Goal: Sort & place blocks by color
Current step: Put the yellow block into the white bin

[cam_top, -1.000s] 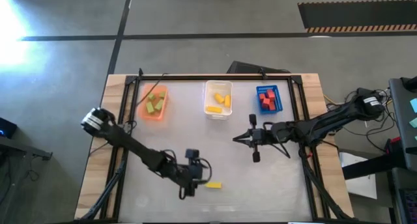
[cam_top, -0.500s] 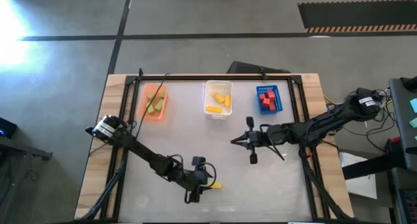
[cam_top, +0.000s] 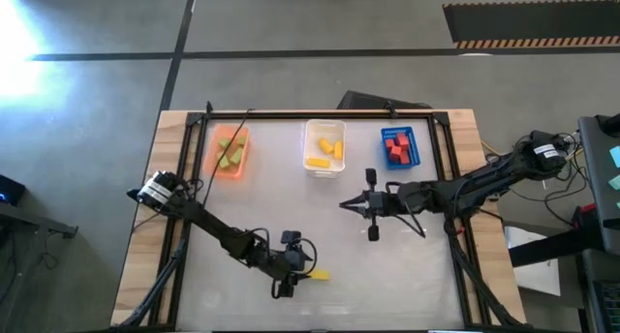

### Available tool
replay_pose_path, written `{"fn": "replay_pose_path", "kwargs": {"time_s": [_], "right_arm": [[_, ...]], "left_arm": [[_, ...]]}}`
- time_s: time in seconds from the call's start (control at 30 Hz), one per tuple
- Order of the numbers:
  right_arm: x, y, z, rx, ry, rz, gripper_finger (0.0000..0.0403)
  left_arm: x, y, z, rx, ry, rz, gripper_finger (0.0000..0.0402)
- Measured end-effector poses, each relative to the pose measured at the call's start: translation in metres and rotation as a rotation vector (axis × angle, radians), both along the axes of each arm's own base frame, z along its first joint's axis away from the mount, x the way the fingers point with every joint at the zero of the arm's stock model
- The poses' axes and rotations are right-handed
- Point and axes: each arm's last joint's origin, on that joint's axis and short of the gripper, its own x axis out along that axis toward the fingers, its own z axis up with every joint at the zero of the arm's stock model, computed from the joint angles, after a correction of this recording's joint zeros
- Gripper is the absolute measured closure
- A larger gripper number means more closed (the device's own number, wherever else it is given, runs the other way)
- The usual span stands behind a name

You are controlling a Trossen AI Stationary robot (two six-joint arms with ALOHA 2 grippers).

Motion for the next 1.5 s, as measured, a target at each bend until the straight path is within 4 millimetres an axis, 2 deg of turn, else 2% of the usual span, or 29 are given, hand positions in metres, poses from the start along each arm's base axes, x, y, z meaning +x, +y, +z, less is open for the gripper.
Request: {"fn": "replay_pose_path", "kwargs": {"time_s": [0.2,0.3,0.43,0.6,0.77,0.87,0.97,1.2,1.4,1.5], "right_arm": [[0.015,-0.003,0.041,-0.099,-0.102,-0.02,0.0394],[0.018,-0.003,0.051,-0.109,-0.079,-0.027,0.0394],[0.018,-0.002,0.048,-0.066,-0.03,-0.02,0.0394],[0.015,0.003,0.029,-0.012,0.027,-0.002,0.0394],[0.015,0.007,0.02,0.001,0.052,0.008,0.0394],[0.015,0.008,0.019,-0.001,0.056,0.013,0.0394],[0.015,0.008,0.019,-0.006,0.056,0.014,0.0394],[0.015,0.008,0.019,-0.02,0.056,0.016,0.0394],[0.016,0.008,0.02,-0.036,0.036,0.02,0.0394],[0.019,0.01,0.021,-0.051,-0.001,0.043,0.0394]], "left_arm": [[0.0,0.0,0.0,0.004,0.001,-0.002,0.0157],[-0.001,-0.001,0.0,0.003,0.001,-0.006,0.0147],[0.0,-0.001,-0.007,0.009,0.017,-0.009,0.0146],[0.006,-0.004,-0.019,0.001,-0.041,-0.024,0.0146],[0.007,-0.005,-0.029,-0.023,-0.071,-0.01,0.0147],[0.003,-0.002,-0.032,-0.042,-0.078,0.0,0.0162],[0.001,0.0,-0.035,-0.037,-0.072,0.003,0.0194],[0.0,0.001,-0.036,-0.024,-0.064,0.014,0.0313],[-0.009,0.005,-0.033,0.051,-0.126,-0.058,0.0316],[-0.017,0.01,-0.024,0.11,-0.202,-0.076,0.0316]]}}
